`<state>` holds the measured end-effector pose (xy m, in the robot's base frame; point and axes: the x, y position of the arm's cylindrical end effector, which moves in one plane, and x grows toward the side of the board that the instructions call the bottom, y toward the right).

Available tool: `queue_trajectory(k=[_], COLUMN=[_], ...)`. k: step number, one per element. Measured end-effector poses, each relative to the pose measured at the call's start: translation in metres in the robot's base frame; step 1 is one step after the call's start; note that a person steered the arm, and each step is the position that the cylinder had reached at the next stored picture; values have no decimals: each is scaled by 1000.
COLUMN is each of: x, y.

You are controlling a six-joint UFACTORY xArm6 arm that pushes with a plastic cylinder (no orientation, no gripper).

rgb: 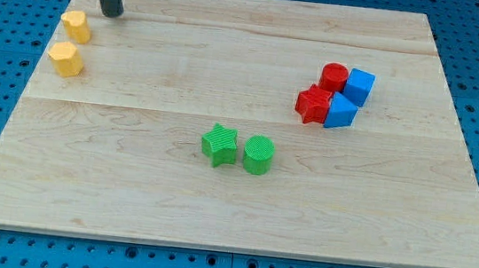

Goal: Slide the yellow heart to the yellow hexagon

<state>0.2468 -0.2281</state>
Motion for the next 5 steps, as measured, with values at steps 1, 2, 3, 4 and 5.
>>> queue_trajectory(k=[1,2,3,4,5], x=[-7,22,43,62,75], y=[-24,-23,-23,-23,-22])
